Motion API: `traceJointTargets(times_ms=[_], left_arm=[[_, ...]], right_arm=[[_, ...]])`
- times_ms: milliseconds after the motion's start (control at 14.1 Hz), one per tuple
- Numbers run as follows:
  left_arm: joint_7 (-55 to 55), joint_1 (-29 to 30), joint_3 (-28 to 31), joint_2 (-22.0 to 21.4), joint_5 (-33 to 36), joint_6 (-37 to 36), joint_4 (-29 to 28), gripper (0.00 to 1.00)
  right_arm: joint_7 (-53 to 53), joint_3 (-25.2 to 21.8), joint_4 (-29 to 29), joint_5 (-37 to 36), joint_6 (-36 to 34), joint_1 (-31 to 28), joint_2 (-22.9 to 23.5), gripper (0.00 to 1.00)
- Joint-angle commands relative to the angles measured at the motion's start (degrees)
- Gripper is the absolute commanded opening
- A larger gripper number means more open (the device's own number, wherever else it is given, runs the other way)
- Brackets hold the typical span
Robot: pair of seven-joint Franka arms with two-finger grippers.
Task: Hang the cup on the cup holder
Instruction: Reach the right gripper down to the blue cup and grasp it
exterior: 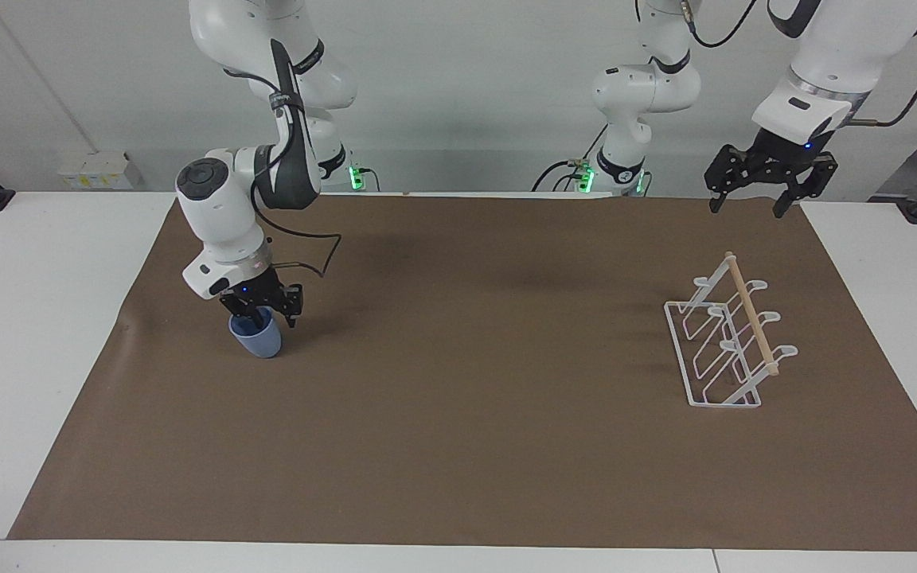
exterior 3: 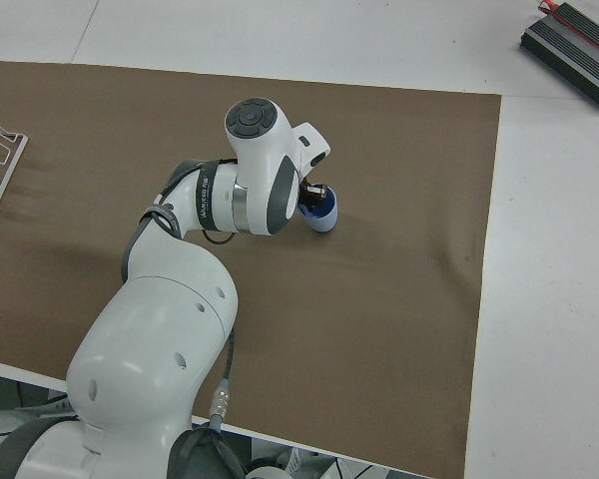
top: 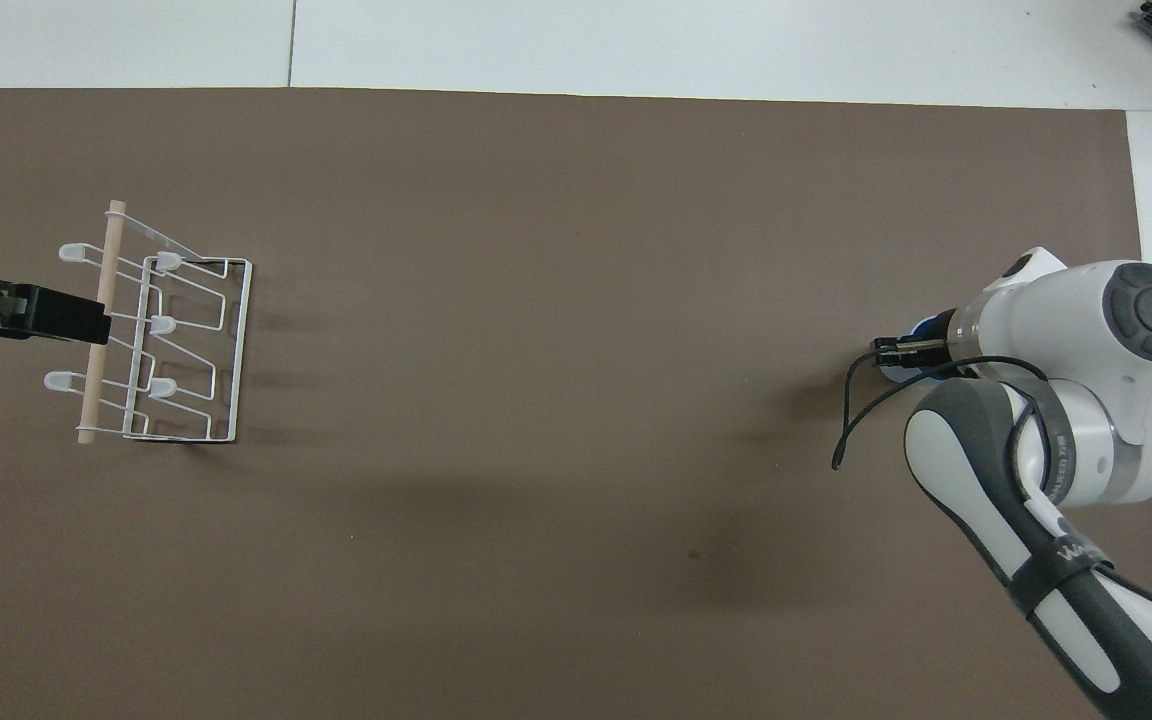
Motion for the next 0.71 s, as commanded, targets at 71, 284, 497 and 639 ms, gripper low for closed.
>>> traceJointTargets(times_ms=[71, 284, 497, 639], left_arm=[[-0.67, 0.06, 0.26, -1.7, 0.35, -0.56, -2.19, 1.0], [-0.58, 0.42, 0.26, -2.75, 0.35, -0.21, -4.21, 1.0], [-0.58, 0.42, 0.26, -2.76, 0.35, -0.3, -4.39, 1.0], [-0.67, 0.42, 0.34, -2.76, 0.35, -0.3, -4.3, 1.0]], right_arm=[[-0.3, 0.03, -0.8, 1.59, 0.99, 0.05, -0.33, 0.0], [-0.3, 0.03, -0.71, 1.59, 0.9, 0.05, -0.25, 0.0], [-0.3, 0.12, 0.07, 1.5, 0.37, 0.13, -0.16, 0.0], [-0.39, 0.21, 2.69, 1.5, -2.42, 0.83, -0.33, 0.0]])
